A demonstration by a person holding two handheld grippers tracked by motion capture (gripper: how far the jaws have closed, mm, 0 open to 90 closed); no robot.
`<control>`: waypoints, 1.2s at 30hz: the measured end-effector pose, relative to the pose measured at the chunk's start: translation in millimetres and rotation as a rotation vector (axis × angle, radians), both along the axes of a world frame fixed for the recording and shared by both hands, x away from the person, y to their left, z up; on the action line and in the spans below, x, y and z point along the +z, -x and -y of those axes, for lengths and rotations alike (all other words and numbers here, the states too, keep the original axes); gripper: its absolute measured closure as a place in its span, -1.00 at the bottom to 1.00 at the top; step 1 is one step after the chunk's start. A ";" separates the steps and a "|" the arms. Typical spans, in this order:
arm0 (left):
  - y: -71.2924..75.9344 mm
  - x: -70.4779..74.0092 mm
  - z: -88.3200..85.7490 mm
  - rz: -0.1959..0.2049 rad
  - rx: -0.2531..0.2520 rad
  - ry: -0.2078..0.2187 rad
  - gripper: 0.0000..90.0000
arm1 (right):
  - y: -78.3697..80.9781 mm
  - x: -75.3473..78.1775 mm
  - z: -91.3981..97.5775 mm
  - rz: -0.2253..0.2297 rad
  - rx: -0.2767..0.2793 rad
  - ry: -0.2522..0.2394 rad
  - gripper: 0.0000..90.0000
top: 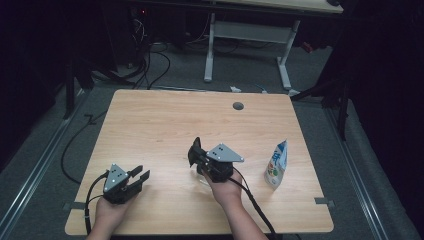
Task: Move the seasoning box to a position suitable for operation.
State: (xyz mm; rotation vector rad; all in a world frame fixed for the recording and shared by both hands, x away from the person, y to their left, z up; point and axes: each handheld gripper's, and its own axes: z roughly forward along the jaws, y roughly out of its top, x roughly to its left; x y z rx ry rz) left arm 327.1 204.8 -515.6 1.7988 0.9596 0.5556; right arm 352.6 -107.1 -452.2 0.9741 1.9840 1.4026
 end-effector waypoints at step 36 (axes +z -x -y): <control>-0.9 -3.4 9.9 0.003 -0.041 -0.007 0.28 | 85.2 -50.6 117.5 -0.080 -0.191 0.075 0.48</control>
